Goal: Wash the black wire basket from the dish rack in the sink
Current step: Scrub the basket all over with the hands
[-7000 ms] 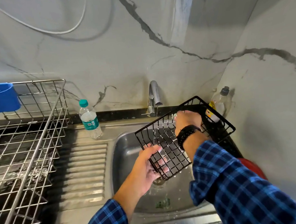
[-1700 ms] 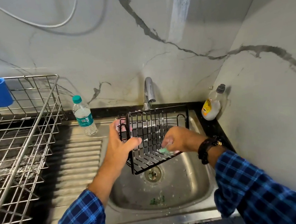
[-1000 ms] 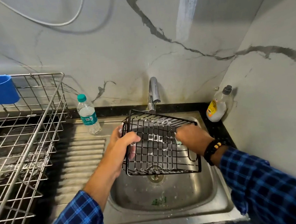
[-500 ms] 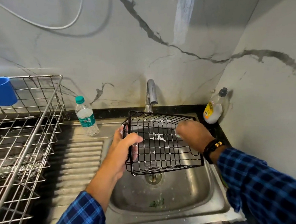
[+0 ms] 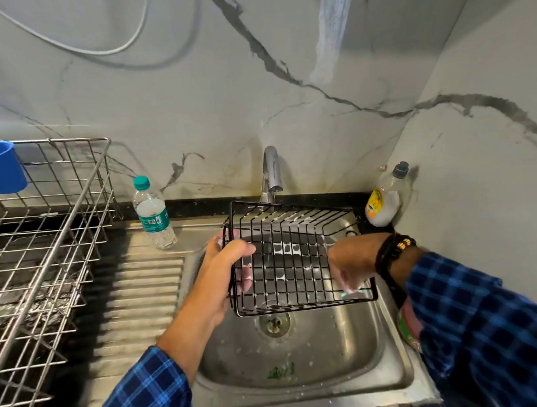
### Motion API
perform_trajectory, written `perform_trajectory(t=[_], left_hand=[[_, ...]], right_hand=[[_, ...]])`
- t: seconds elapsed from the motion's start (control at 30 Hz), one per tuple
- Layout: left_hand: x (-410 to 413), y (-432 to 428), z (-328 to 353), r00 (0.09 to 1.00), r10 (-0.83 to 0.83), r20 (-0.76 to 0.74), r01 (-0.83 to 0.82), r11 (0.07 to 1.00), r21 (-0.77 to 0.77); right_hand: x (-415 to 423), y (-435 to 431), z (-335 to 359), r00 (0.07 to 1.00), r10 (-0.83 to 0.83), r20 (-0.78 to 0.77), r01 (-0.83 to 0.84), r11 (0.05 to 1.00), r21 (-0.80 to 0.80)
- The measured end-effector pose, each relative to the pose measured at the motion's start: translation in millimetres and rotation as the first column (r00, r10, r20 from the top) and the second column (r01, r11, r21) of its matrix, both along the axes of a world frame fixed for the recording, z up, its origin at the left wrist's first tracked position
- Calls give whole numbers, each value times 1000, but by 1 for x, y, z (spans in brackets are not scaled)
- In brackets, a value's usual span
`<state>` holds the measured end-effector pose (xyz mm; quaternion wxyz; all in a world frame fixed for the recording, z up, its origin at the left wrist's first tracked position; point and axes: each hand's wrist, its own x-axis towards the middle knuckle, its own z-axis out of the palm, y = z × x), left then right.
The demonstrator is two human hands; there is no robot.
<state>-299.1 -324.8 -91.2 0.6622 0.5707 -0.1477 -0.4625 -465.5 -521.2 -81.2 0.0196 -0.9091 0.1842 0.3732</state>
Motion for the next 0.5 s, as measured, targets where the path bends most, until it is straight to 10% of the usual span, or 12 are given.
perform_trajectory(t=[0.23,0.4,0.5], left_hand=[[14,2,7,952,-204,-228,244,956,165],[15,6,-2,895,-231,-382,288,953,99],[15,6,-4,895,-232,-381,296,948,118]], right_hand=[[13,-27,-5,783,404,473,-189,879,-437],[2,-24,8,487,763,426,-523,645,-557],[0,-26,18,473,808,352,-598,588,-545]])
